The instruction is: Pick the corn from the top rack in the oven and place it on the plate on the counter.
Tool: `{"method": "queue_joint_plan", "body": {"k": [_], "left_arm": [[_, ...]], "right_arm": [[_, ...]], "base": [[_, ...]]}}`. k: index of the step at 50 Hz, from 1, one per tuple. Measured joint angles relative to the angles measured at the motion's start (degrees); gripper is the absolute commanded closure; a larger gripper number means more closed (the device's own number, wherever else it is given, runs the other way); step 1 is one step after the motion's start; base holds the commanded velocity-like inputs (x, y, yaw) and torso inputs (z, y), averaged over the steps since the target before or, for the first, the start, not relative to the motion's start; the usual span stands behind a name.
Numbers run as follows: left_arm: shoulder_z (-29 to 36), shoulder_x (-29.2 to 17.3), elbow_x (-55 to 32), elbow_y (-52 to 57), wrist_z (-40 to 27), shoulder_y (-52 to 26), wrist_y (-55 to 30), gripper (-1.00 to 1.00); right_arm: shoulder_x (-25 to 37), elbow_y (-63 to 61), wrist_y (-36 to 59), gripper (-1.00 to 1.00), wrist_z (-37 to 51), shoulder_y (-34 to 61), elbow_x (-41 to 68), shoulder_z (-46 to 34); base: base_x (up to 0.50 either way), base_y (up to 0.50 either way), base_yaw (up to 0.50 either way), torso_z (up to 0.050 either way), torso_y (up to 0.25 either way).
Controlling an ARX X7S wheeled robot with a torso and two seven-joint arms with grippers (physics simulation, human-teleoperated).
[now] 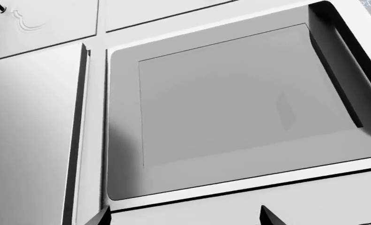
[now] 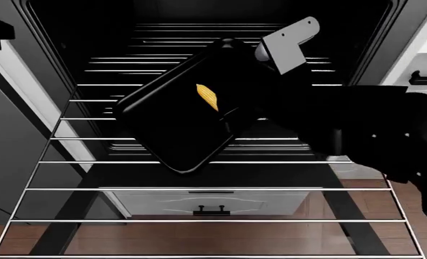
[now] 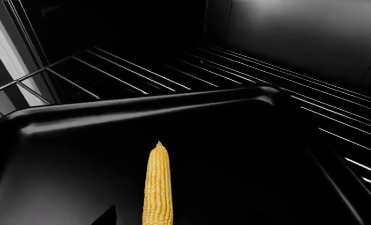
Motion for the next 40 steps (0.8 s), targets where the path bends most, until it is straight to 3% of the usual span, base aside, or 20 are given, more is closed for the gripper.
{"method": "queue_joint_plan", "body": {"k": [40], "left_arm": [[3.04, 1.49, 1.45, 0.0, -1.65, 0.01, 1.77, -1.0]], "right_arm": [[-12.46, 23.36, 2.03, -1.0, -16.3, 7.29, -7.53, -6.72]], "base": [[0.0, 0.0, 0.0, 0.0, 0.0]]}}
